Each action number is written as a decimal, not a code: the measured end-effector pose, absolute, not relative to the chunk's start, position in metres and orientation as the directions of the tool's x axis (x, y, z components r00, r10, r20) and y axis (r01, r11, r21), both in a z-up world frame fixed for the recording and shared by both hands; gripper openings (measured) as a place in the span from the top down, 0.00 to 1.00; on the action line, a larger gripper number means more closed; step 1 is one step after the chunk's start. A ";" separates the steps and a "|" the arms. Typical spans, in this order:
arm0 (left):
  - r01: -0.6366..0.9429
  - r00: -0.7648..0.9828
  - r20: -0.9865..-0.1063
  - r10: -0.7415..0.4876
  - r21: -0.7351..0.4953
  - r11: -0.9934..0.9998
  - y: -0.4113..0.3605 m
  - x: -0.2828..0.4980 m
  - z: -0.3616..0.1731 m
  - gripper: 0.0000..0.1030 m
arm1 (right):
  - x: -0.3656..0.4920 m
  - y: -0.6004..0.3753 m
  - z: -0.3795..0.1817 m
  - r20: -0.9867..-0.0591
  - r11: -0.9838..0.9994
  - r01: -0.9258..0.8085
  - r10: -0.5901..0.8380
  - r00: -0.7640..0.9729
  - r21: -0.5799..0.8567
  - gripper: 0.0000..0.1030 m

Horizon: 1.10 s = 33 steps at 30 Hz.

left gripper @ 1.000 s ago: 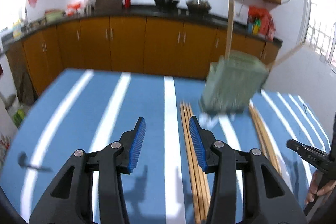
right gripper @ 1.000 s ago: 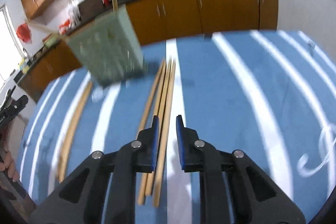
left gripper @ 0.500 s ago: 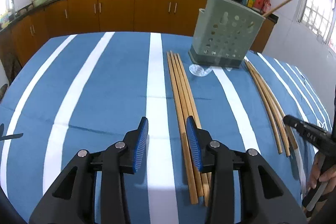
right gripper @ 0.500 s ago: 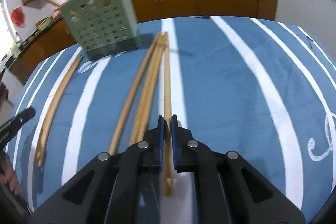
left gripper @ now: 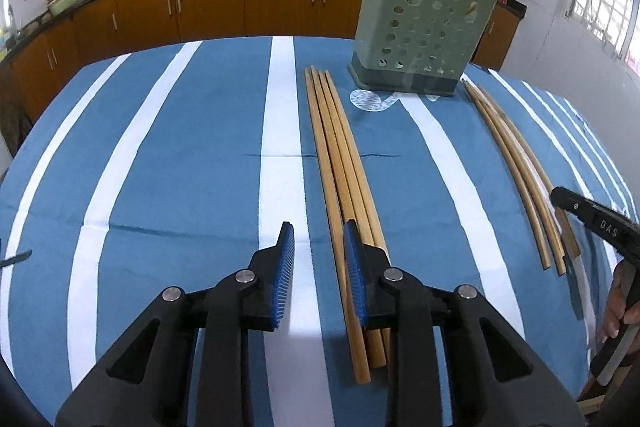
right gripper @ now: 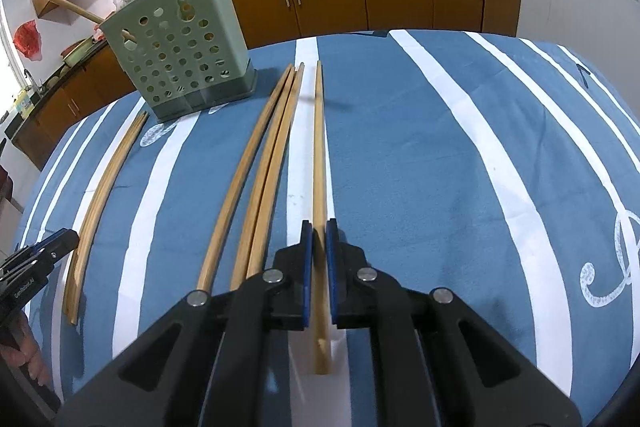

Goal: Organize utensils
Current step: 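Move the left tool back and grasp another chopstick while the right tool grasps one too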

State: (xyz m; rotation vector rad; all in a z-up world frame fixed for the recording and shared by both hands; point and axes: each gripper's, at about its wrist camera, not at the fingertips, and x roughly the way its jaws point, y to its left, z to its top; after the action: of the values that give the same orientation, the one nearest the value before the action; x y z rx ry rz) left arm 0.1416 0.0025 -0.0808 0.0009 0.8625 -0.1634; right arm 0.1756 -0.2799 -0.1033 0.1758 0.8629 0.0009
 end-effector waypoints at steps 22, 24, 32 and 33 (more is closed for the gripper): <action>0.022 0.616 -0.788 -0.016 -0.003 1.000 0.037 0.172 -0.081 0.92 | 0.189 -0.290 -0.103 -0.759 0.992 0.089 0.007 0.651 0.086 0.92; 0.011 0.619 -0.786 -0.008 -0.002 1.000 0.043 0.174 -0.081 0.92 | 0.191 -0.296 -0.104 -0.759 0.990 0.106 -0.002 0.651 0.088 0.92; 0.009 0.635 -0.773 0.004 0.012 1.000 0.043 0.173 -0.080 0.91 | 0.192 -0.299 -0.105 -0.761 0.989 0.110 0.003 0.649 0.098 0.92; 0.009 0.635 -0.773 -0.003 0.003 1.000 0.044 0.173 -0.079 0.91 | 0.192 -0.299 -0.105 -0.761 0.989 0.110 0.005 0.649 0.100 0.92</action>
State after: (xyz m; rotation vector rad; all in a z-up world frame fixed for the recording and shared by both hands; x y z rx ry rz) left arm 0.1732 0.0437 -0.0794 0.0070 0.8830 -0.0065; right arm 0.1923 -0.2991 -0.1046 0.1420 0.8636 -0.0603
